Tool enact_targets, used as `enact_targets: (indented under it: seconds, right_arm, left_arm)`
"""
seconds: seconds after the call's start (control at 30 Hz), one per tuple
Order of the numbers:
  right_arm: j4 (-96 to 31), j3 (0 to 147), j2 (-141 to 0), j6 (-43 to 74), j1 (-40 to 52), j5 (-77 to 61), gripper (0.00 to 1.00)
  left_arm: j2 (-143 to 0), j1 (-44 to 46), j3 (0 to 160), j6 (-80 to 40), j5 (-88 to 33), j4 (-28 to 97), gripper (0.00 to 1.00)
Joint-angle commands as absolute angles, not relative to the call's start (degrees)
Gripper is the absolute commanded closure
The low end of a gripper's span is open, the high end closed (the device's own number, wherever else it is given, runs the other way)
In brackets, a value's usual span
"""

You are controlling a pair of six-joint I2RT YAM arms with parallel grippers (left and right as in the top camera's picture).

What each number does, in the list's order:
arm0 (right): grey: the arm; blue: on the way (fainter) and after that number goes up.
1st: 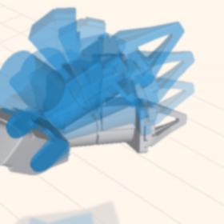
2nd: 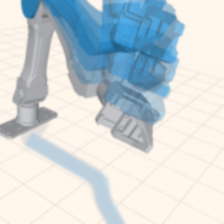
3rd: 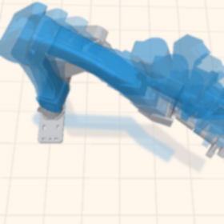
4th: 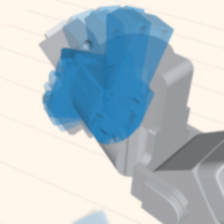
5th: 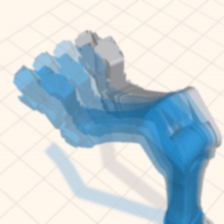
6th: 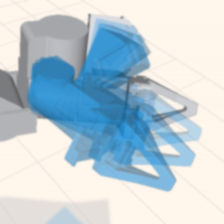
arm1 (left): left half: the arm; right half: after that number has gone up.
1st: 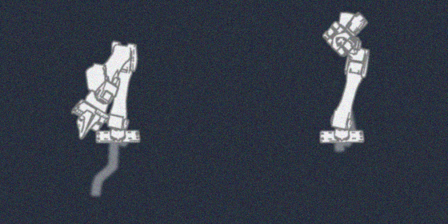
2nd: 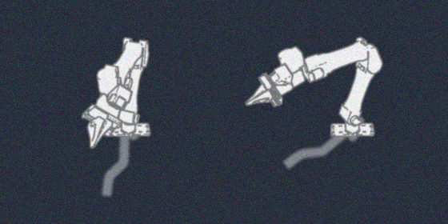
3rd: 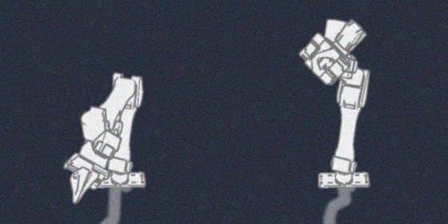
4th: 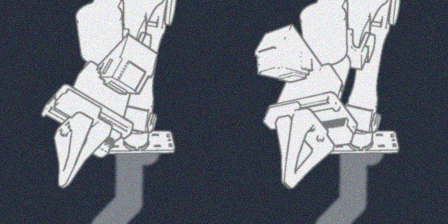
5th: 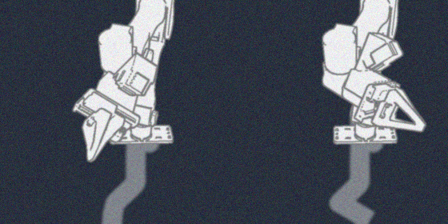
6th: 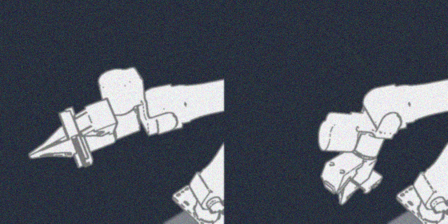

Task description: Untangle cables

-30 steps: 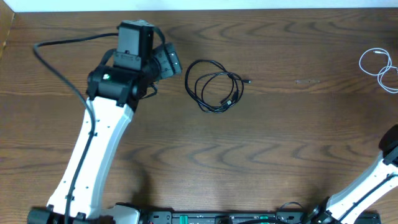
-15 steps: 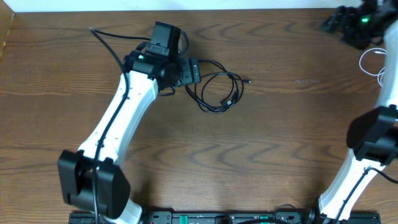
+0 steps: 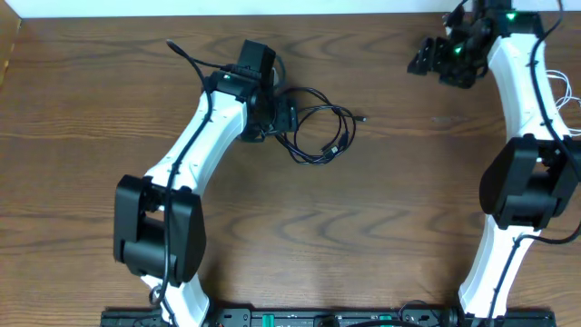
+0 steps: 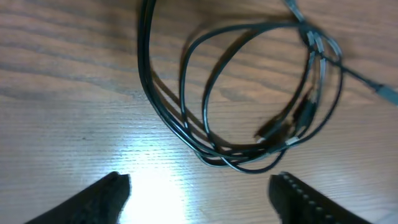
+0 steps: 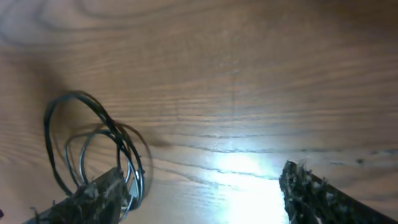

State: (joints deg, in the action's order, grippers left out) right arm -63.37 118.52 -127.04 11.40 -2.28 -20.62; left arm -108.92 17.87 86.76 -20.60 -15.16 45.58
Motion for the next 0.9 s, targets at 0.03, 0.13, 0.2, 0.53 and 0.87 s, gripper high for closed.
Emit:
enact_targets:
  seconds: [0.03,0.13,0.2,0.53,0.87]
  right_arm:
    - [-60.95,114.69,-127.57,12.86,-1.04,-20.05,0.23]
    - [-59.64,112.86,-127.57,13.26,-0.67,-20.05,0.24]
    - [-59.18,112.07,-127.57,13.26,-0.6,-20.05,0.24]
    - [-58.52,109.89,-127.57,13.21,-0.54,-20.03,0.24]
    - [-58.61,109.89,-127.57,13.21,-0.25,-20.01,0.23]
  left_arm:
    - [-112.44,18.72,86.48,-24.4,-15.9,45.3,0.32]
    - [-114.28,19.46,86.48,-24.77,-15.88,44.4,0.36]
    - [-115.46,20.01,86.48,-25.15,-15.86,43.42,0.42]
    - [-118.39,21.37,86.48,-33.67,-15.18,38.17,0.64]
    - [-118.74,21.37,86.46,-36.32,-7.44,38.63,0.68]
